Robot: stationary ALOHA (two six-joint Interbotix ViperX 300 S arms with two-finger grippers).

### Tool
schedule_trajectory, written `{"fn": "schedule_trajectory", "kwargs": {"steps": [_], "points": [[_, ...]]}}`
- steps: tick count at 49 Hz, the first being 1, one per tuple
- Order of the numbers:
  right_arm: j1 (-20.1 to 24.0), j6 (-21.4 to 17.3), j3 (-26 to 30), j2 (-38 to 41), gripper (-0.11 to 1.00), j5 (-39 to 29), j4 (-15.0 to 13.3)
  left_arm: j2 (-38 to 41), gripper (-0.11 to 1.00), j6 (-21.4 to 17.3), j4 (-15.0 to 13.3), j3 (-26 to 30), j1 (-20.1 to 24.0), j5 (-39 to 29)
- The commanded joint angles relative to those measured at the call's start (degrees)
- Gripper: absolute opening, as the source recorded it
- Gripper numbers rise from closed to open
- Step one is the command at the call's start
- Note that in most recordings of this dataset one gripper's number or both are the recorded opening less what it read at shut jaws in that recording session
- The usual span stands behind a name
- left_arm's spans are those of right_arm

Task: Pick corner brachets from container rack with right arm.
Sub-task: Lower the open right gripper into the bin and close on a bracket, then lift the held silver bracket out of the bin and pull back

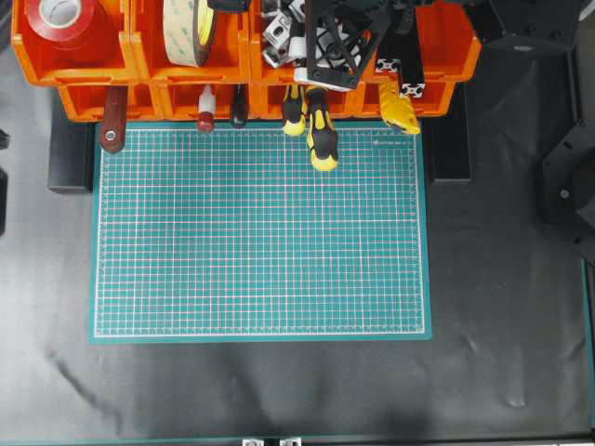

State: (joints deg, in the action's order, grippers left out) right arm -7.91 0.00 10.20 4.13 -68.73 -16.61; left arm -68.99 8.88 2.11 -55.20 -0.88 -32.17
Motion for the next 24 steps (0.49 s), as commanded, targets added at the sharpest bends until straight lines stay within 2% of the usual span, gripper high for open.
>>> {"fn": "schedule_trajectory", "kwargs": {"steps": [1, 10, 14, 24], "points": [[1.49, 0.09, 1.85, -0.35, 0.57, -0.70, 0.26, 0.44, 0.00, 0.18, 0.18, 0.70, 0.18, 0.18], [2.11, 0.62, 4.04, -0.35, 0.56, -0.62, 0.09, 0.35, 0.00, 0.18, 0.18, 0.79, 0.18, 0.18], [2.37, 0.62, 4.66, -0.35, 0.50, -0.88, 0.09, 0.35, 0.00, 0.18, 0.09, 0.70, 0.18, 0.18], [3.08, 0.62, 5.19, -0.35, 0.45, -1.32, 0.09, 0.26, 0.00, 0.18, 0.18, 0.79, 0.18, 0.18]]}}
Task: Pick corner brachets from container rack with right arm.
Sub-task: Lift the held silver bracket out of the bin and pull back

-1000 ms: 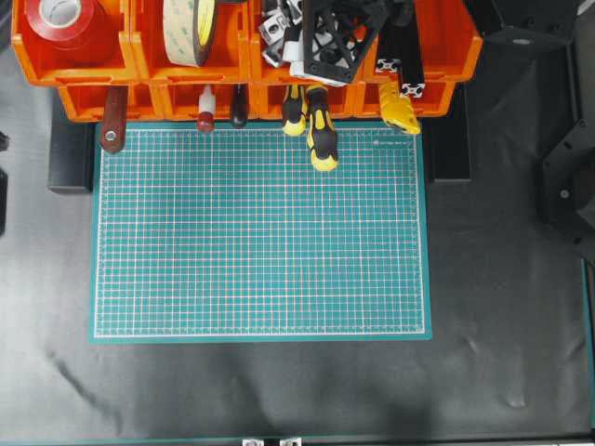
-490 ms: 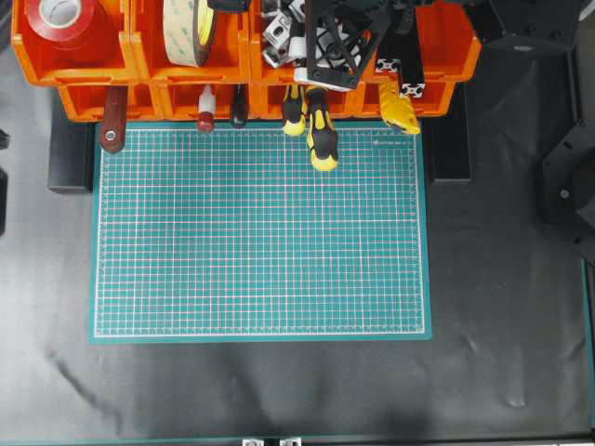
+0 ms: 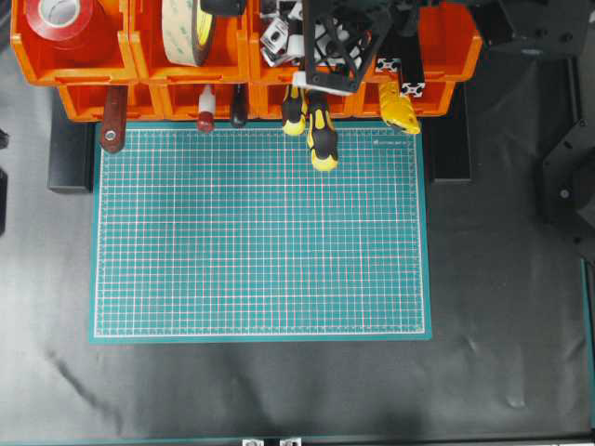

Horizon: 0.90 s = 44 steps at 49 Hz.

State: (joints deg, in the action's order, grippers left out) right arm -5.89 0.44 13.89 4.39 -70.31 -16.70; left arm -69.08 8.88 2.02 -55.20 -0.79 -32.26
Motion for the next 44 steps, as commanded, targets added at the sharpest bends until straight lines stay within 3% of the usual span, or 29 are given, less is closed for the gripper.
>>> {"fn": "schedule_trajectory", "kwargs": {"steps": [1, 6, 25, 44], "points": [[1.05, 0.18, 1.49, -0.70, 0.43, 0.26, 0.18, 0.35, 0.00, 0.18, 0.18, 0.79, 0.09, 0.26], [1.23, 0.09, 1.67, -0.70, 0.23, 0.26, 0.18, 0.35, 0.00, 0.18, 0.18, 0.79, 0.09, 0.26], [1.67, 0.00, 2.11, -1.05, 0.24, -1.49, -0.09, 0.09, 0.00, 0.18, 0.18, 0.88, 0.09, 0.26], [6.59, -0.79, 5.19, -5.45, 0.24, -5.19, -3.69, -0.09, 0.00, 0.18, 0.26, 0.97, 0.09, 0.26]]}}
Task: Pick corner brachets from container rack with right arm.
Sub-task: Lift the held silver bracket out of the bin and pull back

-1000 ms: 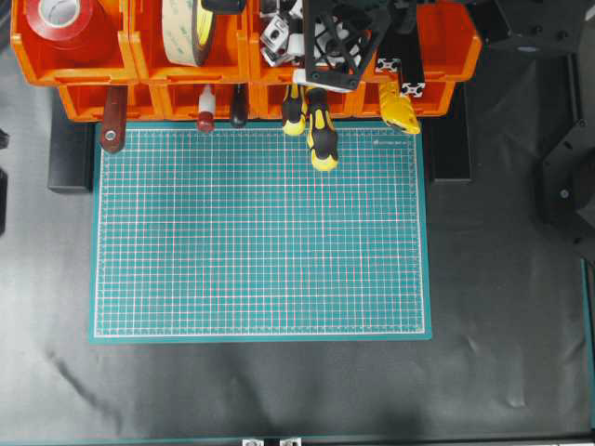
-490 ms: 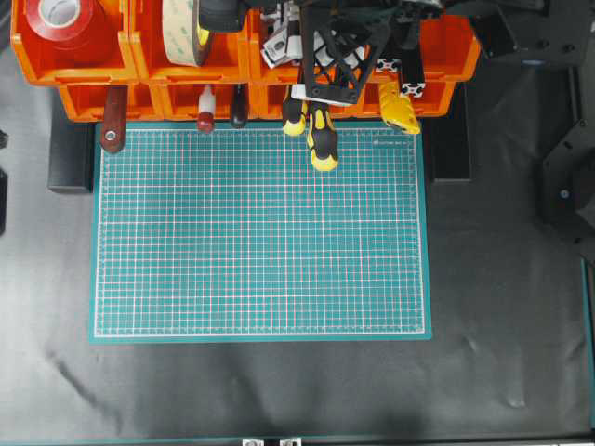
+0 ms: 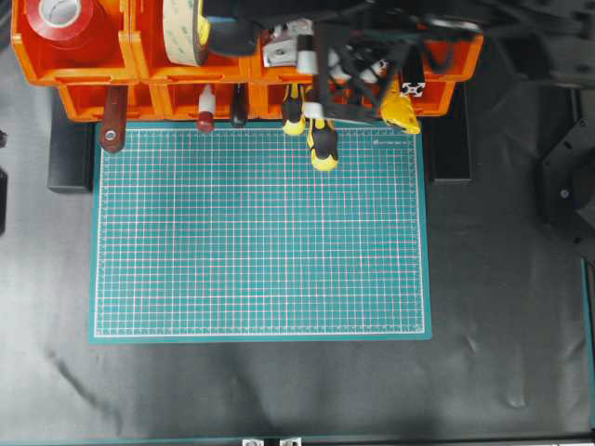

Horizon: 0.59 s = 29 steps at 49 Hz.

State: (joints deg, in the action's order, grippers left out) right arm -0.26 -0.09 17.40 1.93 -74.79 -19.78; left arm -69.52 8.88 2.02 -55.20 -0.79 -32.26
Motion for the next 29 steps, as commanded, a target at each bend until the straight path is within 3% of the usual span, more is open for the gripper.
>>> {"fn": "schedule_trajectory", "kwargs": {"steps": [1, 18, 29], "points": [[1.23, -0.44, 1.49, -3.43, 0.24, -0.70, -0.79, 0.35, 0.00, 0.18, 0.26, 0.97, 0.09, 0.26], [9.93, -6.33, -2.64, -11.87, 0.24, 1.85, -2.20, 0.18, 0.00, 0.26, 0.18, 0.97, 0.09, 0.26], [17.40, -11.69, -13.36, -17.31, 0.24, 10.72, -2.11, -0.26, 0.00, 0.18, 0.26, 1.23, 0.09, 0.18]]}}
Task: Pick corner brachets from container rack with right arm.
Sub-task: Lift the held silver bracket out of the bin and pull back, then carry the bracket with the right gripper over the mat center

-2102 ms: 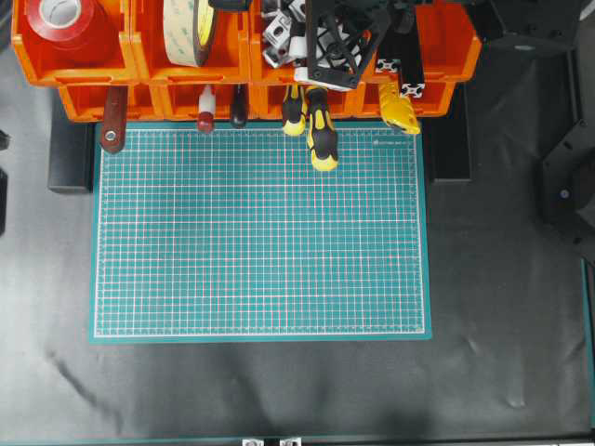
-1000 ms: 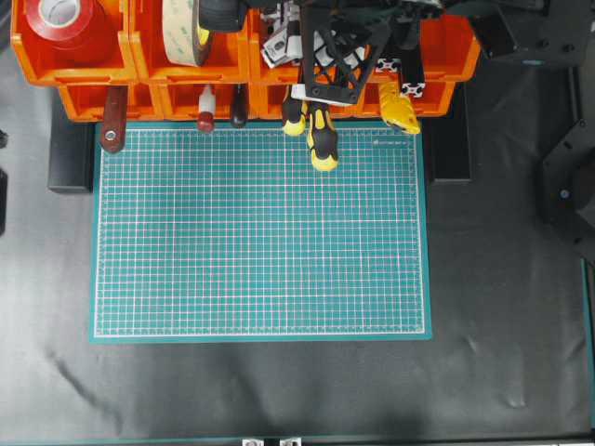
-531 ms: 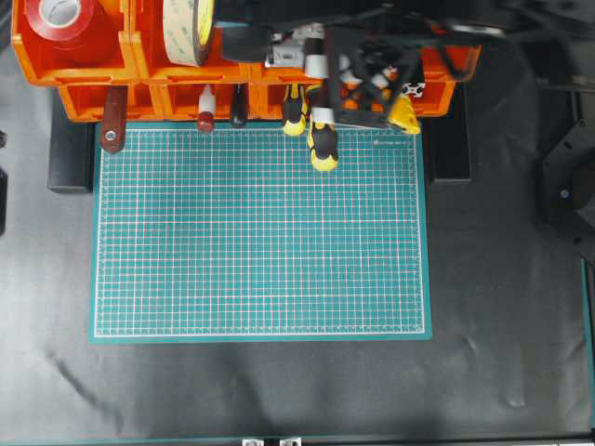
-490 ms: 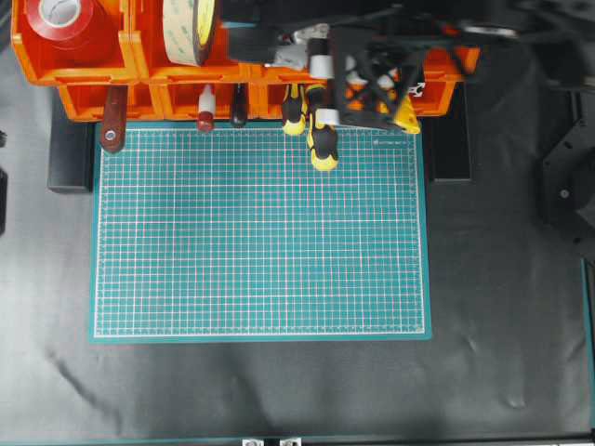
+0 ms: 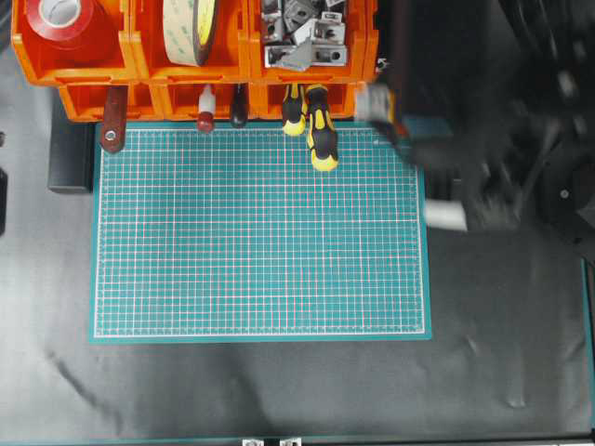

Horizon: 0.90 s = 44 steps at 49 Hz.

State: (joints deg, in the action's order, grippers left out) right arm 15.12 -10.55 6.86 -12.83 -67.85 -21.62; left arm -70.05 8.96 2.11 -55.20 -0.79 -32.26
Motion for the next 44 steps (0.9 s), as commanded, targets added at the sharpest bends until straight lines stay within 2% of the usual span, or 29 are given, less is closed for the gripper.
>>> {"fn": "schedule_trajectory", "kwargs": {"steps": [1, 5, 10, 14, 17, 21, 27, 37, 44], "points": [[2.55, -1.85, -4.31, -2.99, 0.24, 4.83, -0.26, 0.26, 0.00, 0.09, 0.18, 1.23, 0.09, 0.18], [4.57, -5.19, -10.11, -4.75, 0.24, 9.93, -0.26, 0.09, 0.00, 0.00, 0.09, 1.05, 0.09, 0.00], [6.42, -11.25, -18.11, -6.24, 0.24, 18.81, -0.26, -0.09, 0.00, 0.18, 0.09, 1.14, 0.26, -0.35], [6.94, -15.29, -23.55, -6.42, 0.24, 25.84, -0.26, -0.18, 0.00, 0.18, 0.18, 1.14, 0.26, -0.35], [7.03, -16.96, -26.89, -6.24, 0.24, 30.50, -0.26, -0.09, 0.00, 0.44, 0.09, 1.14, 0.26, -0.35], [7.03, -17.40, -30.32, -5.80, 0.24, 35.51, -0.26, -0.18, 0.00, 0.62, 0.09, 1.14, 0.26, -0.35], [6.50, -17.49, -32.61, -3.52, 0.24, 39.38, -0.26, -0.18, 0.00, 0.62, 0.09, 1.14, 0.26, -0.35], [4.83, -17.40, -32.08, 4.31, 0.24, 41.92, -0.26, -0.09, 0.00, 0.53, 0.18, 1.05, 0.26, -0.35], [4.13, -17.40, -31.73, 9.40, 0.24, 46.58, -0.35, -0.18, 0.00, 0.35, 0.18, 1.05, 0.26, -0.44]]}}
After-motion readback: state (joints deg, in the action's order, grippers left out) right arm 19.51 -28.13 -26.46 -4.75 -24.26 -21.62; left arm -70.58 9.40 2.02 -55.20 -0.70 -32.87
